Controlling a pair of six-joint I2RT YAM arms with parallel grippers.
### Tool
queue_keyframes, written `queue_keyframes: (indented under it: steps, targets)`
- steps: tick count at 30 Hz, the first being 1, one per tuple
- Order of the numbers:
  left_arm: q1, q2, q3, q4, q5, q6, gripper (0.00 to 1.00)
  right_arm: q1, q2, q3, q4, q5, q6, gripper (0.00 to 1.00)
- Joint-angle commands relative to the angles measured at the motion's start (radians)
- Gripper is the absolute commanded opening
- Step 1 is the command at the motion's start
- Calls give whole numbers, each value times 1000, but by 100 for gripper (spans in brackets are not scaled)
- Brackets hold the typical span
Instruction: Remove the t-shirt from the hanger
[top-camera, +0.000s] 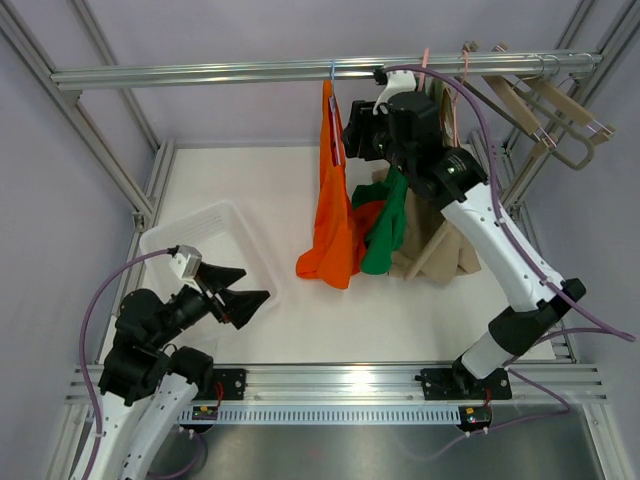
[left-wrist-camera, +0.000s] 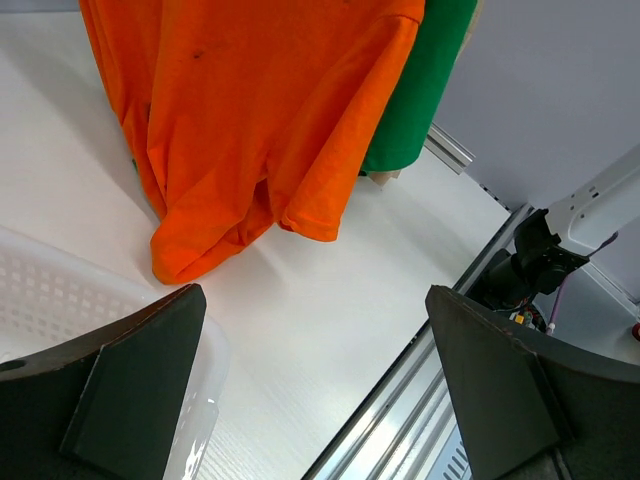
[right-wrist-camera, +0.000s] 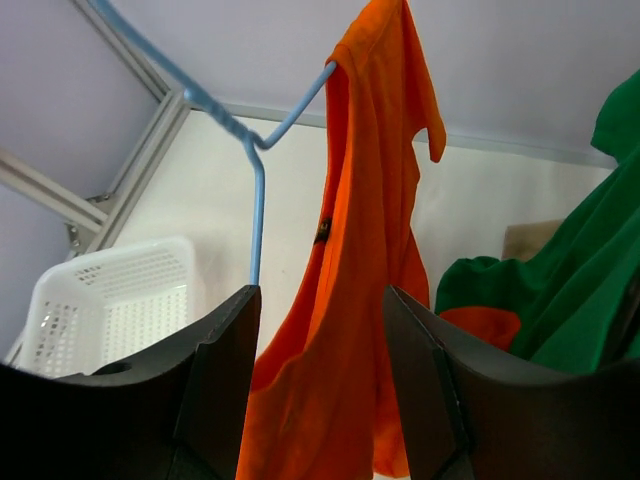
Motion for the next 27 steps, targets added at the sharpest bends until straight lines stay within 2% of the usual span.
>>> queue_keyframes:
  steps: [1, 13, 16, 20, 22, 27]
  targets:
    - [-2, -26, -5, 31, -6, 12, 99, 21, 62, 126, -54, 64, -53, 60]
    - [-2, -14, -8, 31, 14, 7, 99, 66, 125, 181, 1, 134, -102, 56]
    - [0, -15, -10, 31, 14, 7, 99, 76, 132, 187, 9, 176, -119, 56]
    - [4, -9, -10, 31, 15, 7, 99, 113, 105, 146, 100, 295, -162, 55]
    - [4, -9, -10, 31, 18, 7, 99, 130, 100, 132, 131, 305, -183, 54]
    - [7, -6, -10, 31, 18, 7, 99, 132, 181, 204, 114, 306, -183, 55]
